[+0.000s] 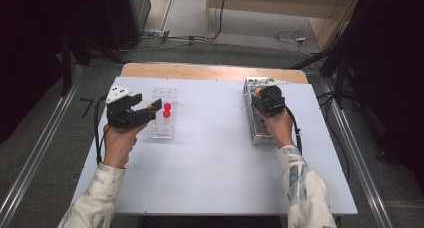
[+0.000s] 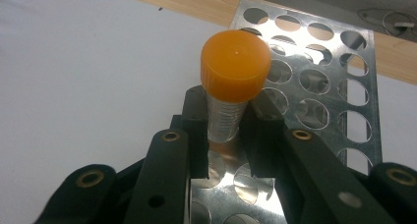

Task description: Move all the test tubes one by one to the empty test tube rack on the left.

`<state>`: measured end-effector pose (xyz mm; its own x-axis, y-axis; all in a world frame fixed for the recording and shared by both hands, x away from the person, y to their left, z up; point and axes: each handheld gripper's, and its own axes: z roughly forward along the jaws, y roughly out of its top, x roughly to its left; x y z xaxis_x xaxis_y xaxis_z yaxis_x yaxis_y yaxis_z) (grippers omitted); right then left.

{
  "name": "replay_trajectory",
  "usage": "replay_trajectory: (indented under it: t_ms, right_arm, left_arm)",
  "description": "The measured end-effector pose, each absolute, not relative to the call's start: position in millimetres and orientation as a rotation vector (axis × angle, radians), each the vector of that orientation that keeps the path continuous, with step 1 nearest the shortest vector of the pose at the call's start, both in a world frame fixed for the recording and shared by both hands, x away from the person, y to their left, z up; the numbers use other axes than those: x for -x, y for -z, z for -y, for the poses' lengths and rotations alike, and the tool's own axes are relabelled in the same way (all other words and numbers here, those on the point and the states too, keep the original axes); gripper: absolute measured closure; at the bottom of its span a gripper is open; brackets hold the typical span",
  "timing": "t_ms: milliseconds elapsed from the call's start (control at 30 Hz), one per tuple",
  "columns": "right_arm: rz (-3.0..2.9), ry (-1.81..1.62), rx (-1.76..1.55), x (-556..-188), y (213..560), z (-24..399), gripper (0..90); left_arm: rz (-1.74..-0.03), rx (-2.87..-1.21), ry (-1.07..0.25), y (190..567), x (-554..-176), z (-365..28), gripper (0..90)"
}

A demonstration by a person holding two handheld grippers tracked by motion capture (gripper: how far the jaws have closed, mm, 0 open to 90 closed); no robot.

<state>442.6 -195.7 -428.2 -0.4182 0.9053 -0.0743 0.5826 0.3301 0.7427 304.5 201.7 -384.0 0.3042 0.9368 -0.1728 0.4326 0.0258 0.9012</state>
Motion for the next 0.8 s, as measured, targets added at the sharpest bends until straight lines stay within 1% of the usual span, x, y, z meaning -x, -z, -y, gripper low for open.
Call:
replay_trajectory:
  t_ms: [233, 500, 800]
  right_arm:
    - [-2.079, -0.936, -1.280, -437, 419, 196, 71.8]
    - [-2.037, -0.994, -1.251, -426, 396, 203, 71.8]
    - [-2.035, -1.073, -1.200, -405, 370, 208, 71.8]
  left_arm:
    - [-1.290, -1.572, -0.636, 384, -304, -202, 27.7]
    - [-1.278, -1.573, -0.638, 382, -302, -200, 27.5]
    - [-1.248, -1.578, -0.638, 378, -298, -192, 27.4]
